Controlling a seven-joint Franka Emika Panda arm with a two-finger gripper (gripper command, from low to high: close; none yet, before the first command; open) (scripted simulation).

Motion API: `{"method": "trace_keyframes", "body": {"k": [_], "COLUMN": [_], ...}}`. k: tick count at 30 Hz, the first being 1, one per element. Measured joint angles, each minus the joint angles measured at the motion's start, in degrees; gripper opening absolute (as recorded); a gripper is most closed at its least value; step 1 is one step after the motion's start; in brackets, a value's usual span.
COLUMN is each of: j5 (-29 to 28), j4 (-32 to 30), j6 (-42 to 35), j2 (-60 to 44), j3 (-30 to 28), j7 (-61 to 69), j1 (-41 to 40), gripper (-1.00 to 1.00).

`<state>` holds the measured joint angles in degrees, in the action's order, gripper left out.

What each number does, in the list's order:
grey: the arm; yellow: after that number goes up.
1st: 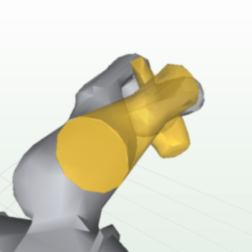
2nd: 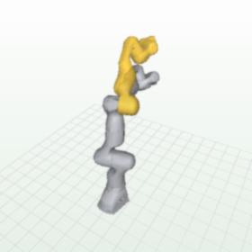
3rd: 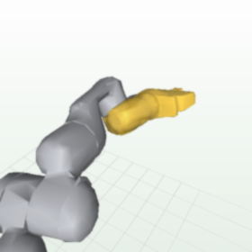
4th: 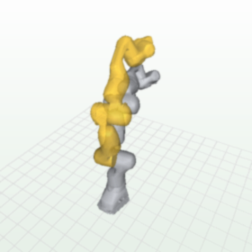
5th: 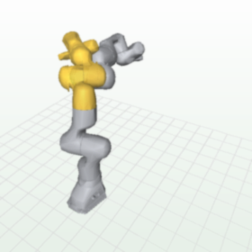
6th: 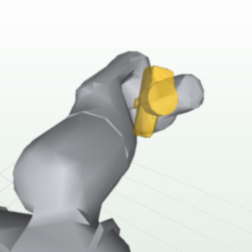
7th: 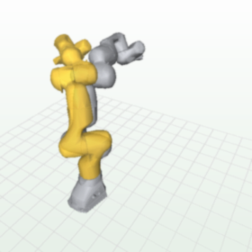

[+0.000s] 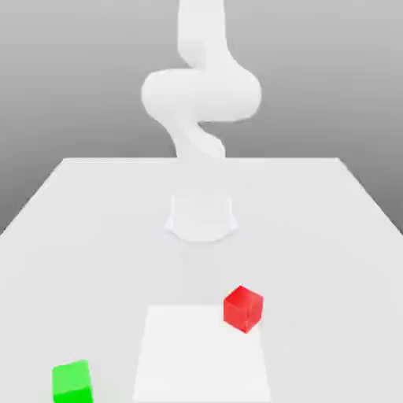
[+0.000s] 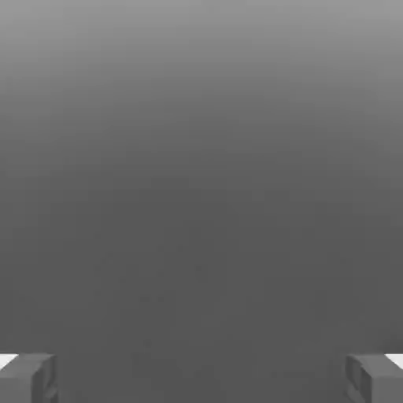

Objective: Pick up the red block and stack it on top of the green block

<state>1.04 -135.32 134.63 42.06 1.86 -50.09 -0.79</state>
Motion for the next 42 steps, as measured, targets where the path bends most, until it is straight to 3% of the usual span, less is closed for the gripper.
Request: {"method": "trace_keyframes", "body": {"k": [16,20,24,25,32,37,42], "j5": [4.32,-2.88,-12.09,-13.14,-13.3,-2.87,1.48], "j4": [-27.23,-29.6,-28.51,-28.3,-28.31,-29.77,-26.71], "j6": [22.75,31.7,38.79,39.93,40.01,32.49,25.19], "j2": [-31.28,-43.12,-51.78,-53.14,-53.13,-44.0,-39.72], "j3": [14.91,14.66,6.07,4.39,4.32,8.81,6.36], "j7": [-37.33,-47.97,-55.0,-55.79,-55.92,-48.42,-41.33], "j1": [-3.76,-4.28,2.2,3.63,3.69,2.23,0.44], "gripper": [0.0,0.0,0.0,-1.0,-1.0,-1.0,-1.0]}}
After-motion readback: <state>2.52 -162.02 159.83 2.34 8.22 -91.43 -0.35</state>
